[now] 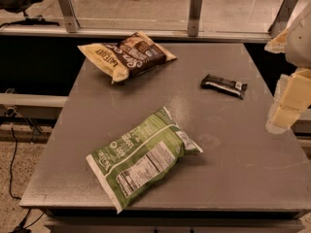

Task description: Pick green jalapeno chip bag

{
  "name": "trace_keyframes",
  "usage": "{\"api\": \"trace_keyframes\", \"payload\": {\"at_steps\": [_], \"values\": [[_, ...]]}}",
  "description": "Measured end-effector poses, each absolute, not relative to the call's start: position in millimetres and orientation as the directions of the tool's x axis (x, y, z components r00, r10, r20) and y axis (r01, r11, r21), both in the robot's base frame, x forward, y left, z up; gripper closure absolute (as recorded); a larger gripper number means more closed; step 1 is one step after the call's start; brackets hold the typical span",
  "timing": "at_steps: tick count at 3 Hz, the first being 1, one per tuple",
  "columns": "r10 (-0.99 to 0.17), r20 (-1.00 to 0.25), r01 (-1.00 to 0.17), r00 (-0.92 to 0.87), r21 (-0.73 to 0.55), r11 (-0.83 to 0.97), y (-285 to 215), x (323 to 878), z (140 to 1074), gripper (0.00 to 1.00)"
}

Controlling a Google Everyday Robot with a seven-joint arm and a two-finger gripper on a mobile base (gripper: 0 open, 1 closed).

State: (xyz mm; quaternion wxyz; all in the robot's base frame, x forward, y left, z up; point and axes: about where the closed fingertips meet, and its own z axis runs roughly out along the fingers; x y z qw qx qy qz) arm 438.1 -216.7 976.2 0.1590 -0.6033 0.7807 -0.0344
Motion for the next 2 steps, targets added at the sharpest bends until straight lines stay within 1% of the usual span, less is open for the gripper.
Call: {"api": "trace_keyframes", "payload": {"at_steps": [2], "values": [[-0.955,-0.22,-0.937,-0.199,-0.242,0.251,-209.2,438.9,977.8,0.0]]}}
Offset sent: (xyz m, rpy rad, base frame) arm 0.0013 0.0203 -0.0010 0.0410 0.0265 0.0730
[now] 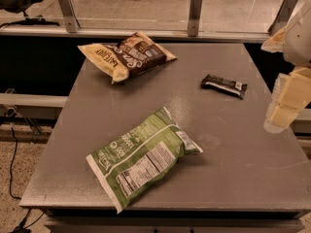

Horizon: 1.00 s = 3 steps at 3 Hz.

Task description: Pick green jalapeno chip bag

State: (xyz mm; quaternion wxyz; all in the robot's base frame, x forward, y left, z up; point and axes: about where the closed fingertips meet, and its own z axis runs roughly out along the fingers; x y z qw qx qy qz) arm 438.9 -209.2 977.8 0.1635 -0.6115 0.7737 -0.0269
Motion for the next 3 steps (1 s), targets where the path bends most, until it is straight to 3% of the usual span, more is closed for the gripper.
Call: {"api": "trace_keyframes", "payload": {"at_steps": [3], "values": [[-0.964,-0.256,-0.973,0.068,-0.229,-0.008,-98.1,432.8,945.6,0.0]]}}
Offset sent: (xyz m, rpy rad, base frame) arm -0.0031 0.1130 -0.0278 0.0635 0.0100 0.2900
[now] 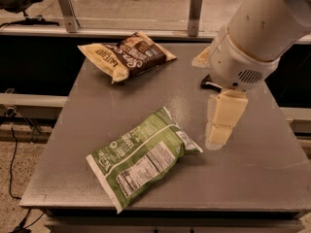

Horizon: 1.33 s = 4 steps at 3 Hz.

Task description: Pick green jalapeno chip bag

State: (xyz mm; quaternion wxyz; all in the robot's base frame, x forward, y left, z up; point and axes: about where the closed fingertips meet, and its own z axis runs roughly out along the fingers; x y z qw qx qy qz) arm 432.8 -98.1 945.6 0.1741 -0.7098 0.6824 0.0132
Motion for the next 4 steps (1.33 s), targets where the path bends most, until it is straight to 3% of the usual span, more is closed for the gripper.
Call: {"api": "trace_keyframes", "payload": {"at_steps": [2,4], "values": [[-0.954,-0.216,-0.969,0.21,-0.173,-0.174,-38.7,421.0,897.6,0.0],[-0.949,-0.175,-0.963,0.264,-0.107,-0.248,-17.7,415.1,864.0,0.03]]}}
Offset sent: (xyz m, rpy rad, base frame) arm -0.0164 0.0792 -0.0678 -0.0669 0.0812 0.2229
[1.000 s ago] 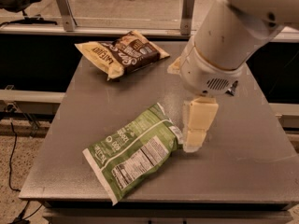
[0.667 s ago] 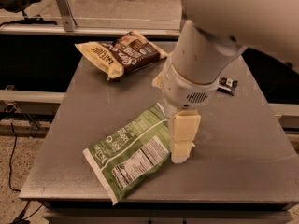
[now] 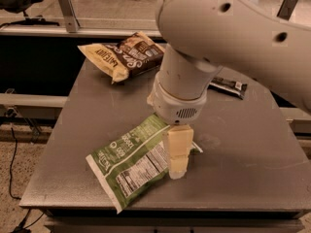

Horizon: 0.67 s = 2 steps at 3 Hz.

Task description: Pick green jalapeno chip bag

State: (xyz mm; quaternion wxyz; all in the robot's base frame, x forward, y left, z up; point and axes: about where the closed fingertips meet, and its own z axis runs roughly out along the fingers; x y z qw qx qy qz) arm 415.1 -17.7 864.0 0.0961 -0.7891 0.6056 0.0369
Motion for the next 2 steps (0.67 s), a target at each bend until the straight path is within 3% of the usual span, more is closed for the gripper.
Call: {"api": "trace_keyframes", "payload": {"at_steps": [2], "values": [[-0.945,-0.171,-0.96,0.279,-0.06,-0.273,-14.4,412.9,860.7,0.49]]}}
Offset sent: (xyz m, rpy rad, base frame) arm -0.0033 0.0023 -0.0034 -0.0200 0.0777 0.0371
